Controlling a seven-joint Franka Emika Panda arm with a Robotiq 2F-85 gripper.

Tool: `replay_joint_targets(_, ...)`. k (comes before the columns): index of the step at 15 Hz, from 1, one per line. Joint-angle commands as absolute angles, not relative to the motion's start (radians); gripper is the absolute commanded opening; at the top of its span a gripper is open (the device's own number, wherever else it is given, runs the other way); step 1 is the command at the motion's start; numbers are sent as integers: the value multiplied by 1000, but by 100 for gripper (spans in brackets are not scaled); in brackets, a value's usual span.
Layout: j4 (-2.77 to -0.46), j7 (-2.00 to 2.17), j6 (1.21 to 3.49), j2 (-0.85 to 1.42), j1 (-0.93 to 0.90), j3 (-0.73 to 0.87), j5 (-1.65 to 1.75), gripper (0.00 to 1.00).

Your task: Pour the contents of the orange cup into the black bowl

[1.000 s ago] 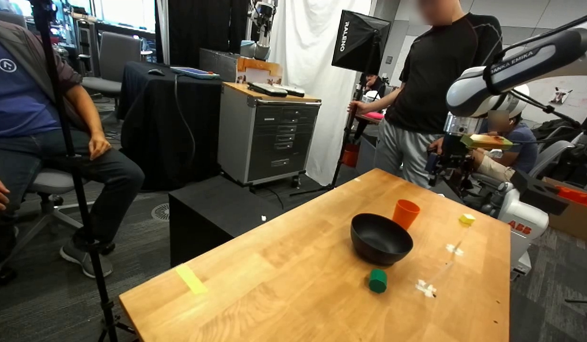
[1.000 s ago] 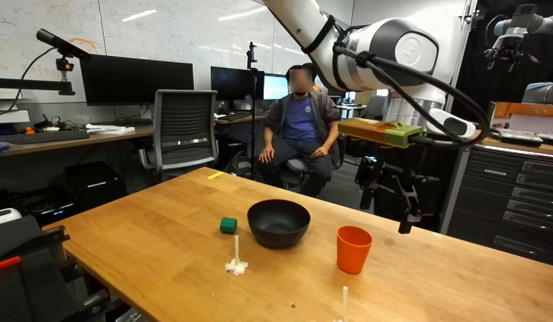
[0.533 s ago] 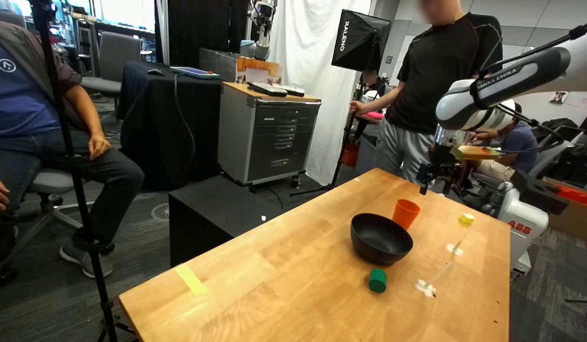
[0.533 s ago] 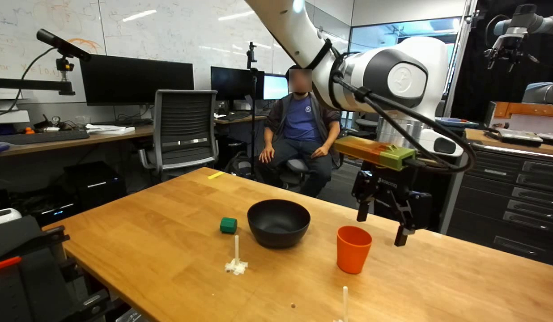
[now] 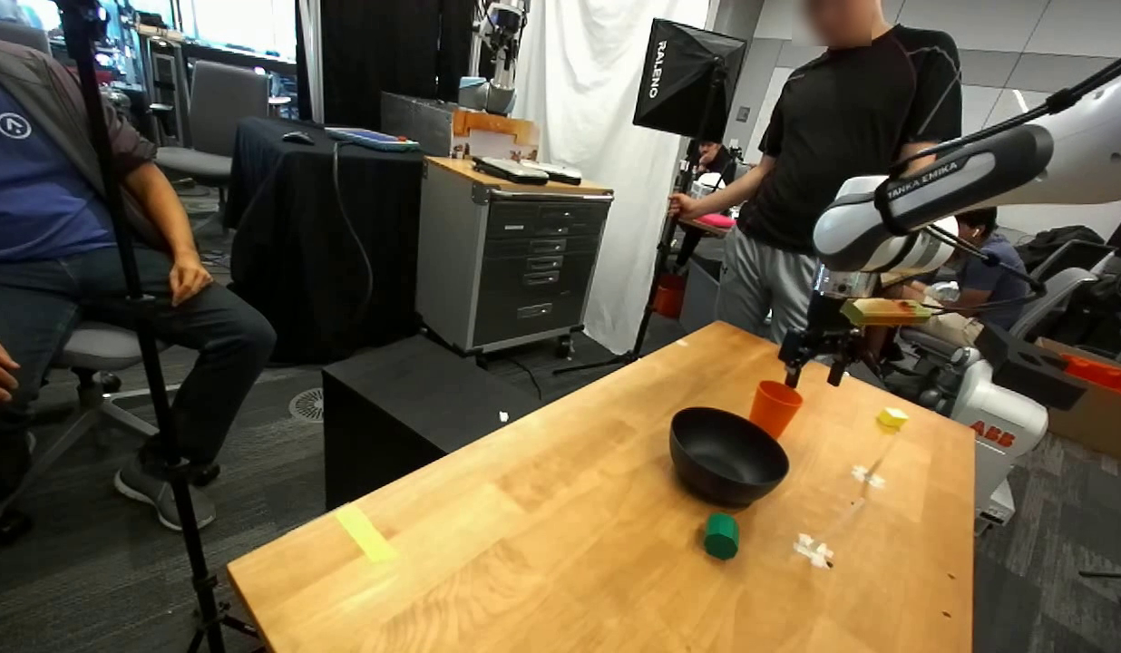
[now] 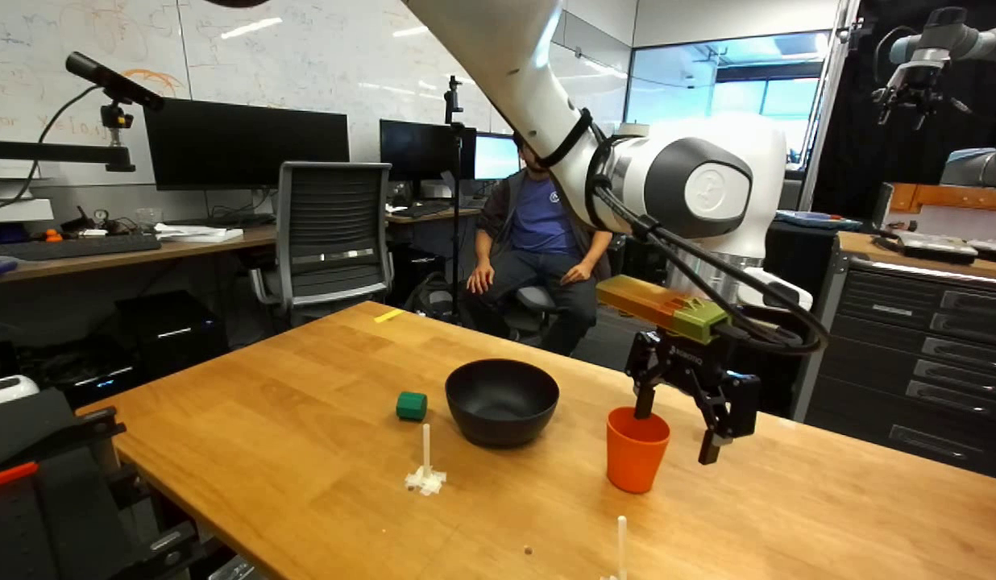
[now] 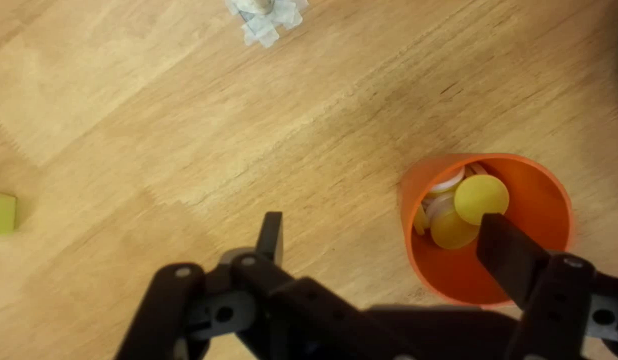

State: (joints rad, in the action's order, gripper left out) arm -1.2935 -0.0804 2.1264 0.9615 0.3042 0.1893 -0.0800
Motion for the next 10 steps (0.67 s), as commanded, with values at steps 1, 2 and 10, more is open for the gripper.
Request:
replay_joint_targets(1, -1218, -86, 2117, 1016, 324, 164, -62, 100)
replay_joint_targets(2, -1211, -87, 2114, 1024, 324, 162, -63, 100)
replay_joint_targets(10, -1209, -88, 2112, 1029, 331, 148, -79, 58)
